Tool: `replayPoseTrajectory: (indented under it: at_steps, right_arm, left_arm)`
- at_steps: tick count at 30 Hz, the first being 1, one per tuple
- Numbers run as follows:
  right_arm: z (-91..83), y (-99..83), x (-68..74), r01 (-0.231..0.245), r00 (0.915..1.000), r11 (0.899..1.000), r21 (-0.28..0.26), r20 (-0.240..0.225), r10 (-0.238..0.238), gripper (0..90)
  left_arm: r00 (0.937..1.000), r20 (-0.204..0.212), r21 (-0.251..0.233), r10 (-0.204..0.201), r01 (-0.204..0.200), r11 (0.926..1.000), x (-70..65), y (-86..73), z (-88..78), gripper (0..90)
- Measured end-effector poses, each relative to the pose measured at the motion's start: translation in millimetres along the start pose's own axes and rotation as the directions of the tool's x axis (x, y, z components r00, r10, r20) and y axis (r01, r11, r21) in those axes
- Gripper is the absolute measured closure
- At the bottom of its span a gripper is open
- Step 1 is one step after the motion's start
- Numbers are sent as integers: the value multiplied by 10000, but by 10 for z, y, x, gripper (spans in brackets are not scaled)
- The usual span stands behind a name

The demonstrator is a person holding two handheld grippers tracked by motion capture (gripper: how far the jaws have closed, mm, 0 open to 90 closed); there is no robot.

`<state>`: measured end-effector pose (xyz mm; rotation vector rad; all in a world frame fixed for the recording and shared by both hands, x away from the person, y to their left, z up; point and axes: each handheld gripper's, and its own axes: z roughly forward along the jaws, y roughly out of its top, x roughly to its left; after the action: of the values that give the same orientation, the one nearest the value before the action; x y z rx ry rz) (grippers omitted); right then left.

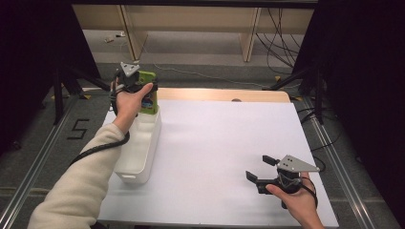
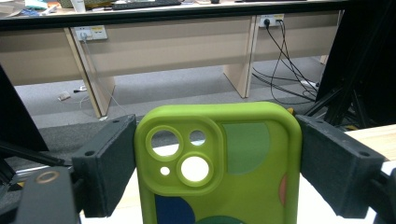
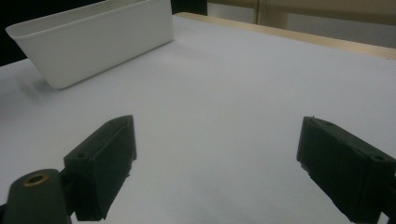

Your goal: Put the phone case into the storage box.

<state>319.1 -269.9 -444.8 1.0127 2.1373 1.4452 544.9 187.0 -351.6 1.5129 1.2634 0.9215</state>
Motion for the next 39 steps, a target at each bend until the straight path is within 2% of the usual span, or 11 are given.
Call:
replayPoseTrajectory:
  at_steps: [19, 39]
  right_arm:
    - [5, -2, -2, -8, 10000, 10000, -12, -25, 8, 130]
    - [6, -3, -1, -6, 10000, 10000, -6, -38, 6, 130]
  left_arm:
    - [9999, -166, 138, 24, -22, 9999, 27, -38, 64, 160]
    - [9999, -164, 210, 1, 2, 9998, 27, -67, 105, 160]
